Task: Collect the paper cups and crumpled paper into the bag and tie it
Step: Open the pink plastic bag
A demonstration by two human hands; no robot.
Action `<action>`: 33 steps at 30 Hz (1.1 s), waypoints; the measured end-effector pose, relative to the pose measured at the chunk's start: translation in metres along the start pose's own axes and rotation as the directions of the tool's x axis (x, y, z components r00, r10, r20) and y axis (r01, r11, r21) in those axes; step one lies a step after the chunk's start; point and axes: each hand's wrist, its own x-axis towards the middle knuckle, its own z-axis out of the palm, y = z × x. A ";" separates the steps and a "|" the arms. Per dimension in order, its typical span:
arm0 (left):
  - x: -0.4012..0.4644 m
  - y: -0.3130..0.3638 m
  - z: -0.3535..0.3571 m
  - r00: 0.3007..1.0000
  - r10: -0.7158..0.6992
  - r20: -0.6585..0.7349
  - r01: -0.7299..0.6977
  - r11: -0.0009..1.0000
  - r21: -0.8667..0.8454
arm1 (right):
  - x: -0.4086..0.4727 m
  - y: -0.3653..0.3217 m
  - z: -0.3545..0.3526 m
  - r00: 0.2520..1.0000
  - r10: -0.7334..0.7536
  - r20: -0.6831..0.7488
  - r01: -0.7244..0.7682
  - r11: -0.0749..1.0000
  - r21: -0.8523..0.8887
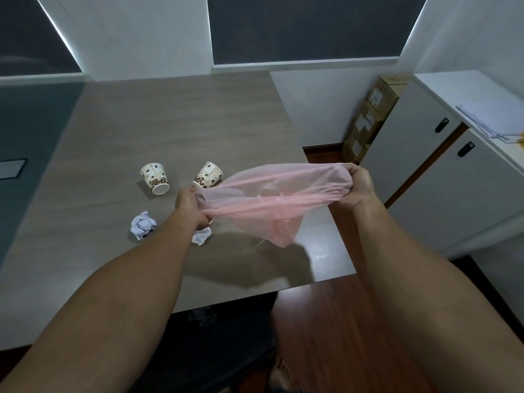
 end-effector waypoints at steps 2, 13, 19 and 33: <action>0.007 -0.001 0.000 0.995 -0.020 -0.101 0.027 0.997 0.069 | 0.001 0.005 0.003 0.997 -0.073 0.025 0.071 0.995 0.067; -0.016 -0.032 0.089 0.573 0.527 0.627 -0.731 -0.016 0.682 | 0.000 0.005 0.051 0.974 -0.022 0.227 0.042 0.996 -0.080; -0.030 0.011 0.096 0.932 0.305 0.197 -0.356 0.875 0.328 | 0.014 -0.002 0.023 0.989 -0.146 0.031 0.132 0.762 -0.634; -0.018 0.024 0.090 0.975 0.216 0.058 -0.218 0.976 0.025 | 0.026 0.032 0.058 0.922 -0.059 -0.382 -0.069 0.947 -0.312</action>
